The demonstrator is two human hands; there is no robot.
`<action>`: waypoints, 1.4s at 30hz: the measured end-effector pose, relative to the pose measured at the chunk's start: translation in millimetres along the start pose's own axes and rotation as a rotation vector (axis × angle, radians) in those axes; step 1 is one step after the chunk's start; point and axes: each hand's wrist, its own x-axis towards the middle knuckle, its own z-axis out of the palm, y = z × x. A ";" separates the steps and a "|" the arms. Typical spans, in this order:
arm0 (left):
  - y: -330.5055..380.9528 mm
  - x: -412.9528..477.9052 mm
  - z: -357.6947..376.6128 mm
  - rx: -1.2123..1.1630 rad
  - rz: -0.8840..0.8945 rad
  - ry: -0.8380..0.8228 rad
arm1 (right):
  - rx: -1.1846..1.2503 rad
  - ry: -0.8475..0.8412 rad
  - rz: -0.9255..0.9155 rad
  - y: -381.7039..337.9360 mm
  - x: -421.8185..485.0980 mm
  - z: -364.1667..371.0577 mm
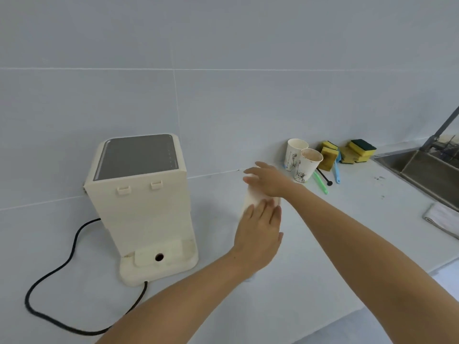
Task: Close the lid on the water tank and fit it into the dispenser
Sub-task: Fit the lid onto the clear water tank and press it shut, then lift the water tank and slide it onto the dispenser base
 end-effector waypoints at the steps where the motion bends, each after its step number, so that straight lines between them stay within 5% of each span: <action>1: -0.1 0.1 0.2 -0.003 -0.002 0.024 | -0.019 -0.005 -0.009 -0.8 2.4 1.6; 9: -4.5 0.9 -5.4 -0.007 0.020 0.072 | -0.016 0.007 -0.046 7.1 2.0 2.5; 17: -35.6 -6.0 -5.7 -0.020 0.085 0.161 | -0.397 0.033 -0.153 30.3 -18.5 2.2; 23: -70.6 -3.9 -1.0 -0.152 0.163 -0.082 | -0.605 0.075 -0.147 39.8 -47.3 2.8; 30: -96.6 -6.2 11.2 -0.149 0.147 -0.027 | -0.594 0.284 -0.181 40.7 -87.5 23.9; 34: -100.1 -6.0 13.8 -0.199 0.124 -0.041 | -0.390 0.288 -0.169 32.5 -96.3 26.5; 38: -103.5 -7.0 17.9 -0.258 0.087 -0.072 | 0.268 0.205 0.112 43.6 -96.8 29.5; 42: -97.8 -8.2 18.7 -0.460 -0.039 -0.066 | 0.744 0.237 0.151 52.6 -103.3 32.8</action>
